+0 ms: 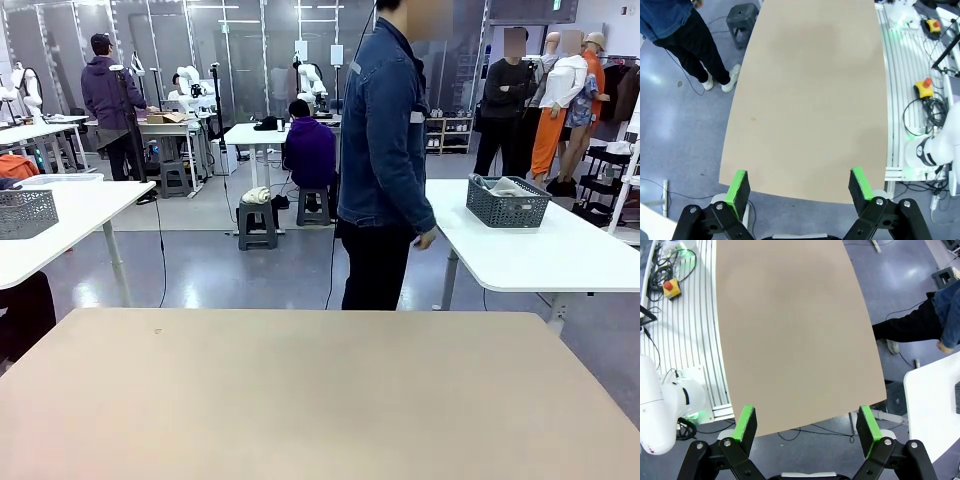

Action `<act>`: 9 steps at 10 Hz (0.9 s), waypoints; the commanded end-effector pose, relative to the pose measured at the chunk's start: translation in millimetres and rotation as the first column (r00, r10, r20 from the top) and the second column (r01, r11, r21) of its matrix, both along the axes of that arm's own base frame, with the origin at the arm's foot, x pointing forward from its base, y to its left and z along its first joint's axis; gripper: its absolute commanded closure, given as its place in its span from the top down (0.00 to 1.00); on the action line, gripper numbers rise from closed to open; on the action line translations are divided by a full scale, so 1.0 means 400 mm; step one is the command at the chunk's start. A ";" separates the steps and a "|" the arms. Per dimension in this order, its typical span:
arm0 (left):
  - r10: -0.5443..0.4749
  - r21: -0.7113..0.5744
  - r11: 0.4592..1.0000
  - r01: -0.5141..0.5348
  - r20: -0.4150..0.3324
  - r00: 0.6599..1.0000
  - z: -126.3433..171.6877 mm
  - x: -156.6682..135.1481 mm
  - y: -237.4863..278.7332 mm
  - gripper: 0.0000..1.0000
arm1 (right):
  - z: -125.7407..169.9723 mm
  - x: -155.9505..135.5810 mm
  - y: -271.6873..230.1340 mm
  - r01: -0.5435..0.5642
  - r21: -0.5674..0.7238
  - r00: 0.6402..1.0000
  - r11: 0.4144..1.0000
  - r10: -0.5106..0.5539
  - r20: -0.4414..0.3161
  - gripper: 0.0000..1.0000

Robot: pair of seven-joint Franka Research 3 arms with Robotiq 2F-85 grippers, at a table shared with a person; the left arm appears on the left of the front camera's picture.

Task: Fold the towels and place them in the basket.
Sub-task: When a person lays out a Towel with hook on the table, fold it in half twice.

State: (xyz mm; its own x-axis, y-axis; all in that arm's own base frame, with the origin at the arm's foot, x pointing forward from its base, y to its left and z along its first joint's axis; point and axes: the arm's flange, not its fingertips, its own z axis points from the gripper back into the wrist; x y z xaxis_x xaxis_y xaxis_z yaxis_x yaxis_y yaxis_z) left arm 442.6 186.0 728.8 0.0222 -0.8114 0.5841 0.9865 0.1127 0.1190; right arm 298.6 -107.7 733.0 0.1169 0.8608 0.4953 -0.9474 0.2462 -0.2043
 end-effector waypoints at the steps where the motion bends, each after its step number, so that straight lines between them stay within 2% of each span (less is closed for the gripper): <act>1: 0.002 0.000 1.000 -0.002 0.003 1.000 0.002 -0.003 0.002 1.00 | -0.003 -0.005 0.000 0.002 0.002 1.000 1.000 -0.002 0.007 1.00; 5: 0.003 0.001 1.000 -0.003 -0.001 1.000 0.000 -0.001 0.003 1.00 | 0.001 0.001 -0.001 0.000 -0.001 1.000 1.000 0.000 0.000 1.00; 6: -0.022 -0.037 0.999 0.020 -0.040 0.999 -0.005 0.012 0.001 1.00 | 0.003 0.016 -0.003 0.003 0.020 1.000 1.000 -0.002 -0.019 1.00; 9: -0.034 -0.156 0.988 0.020 -0.088 0.996 0.004 0.022 0.014 1.00 | 0.012 0.023 -0.022 -0.023 0.134 0.997 0.991 0.031 -0.065 1.00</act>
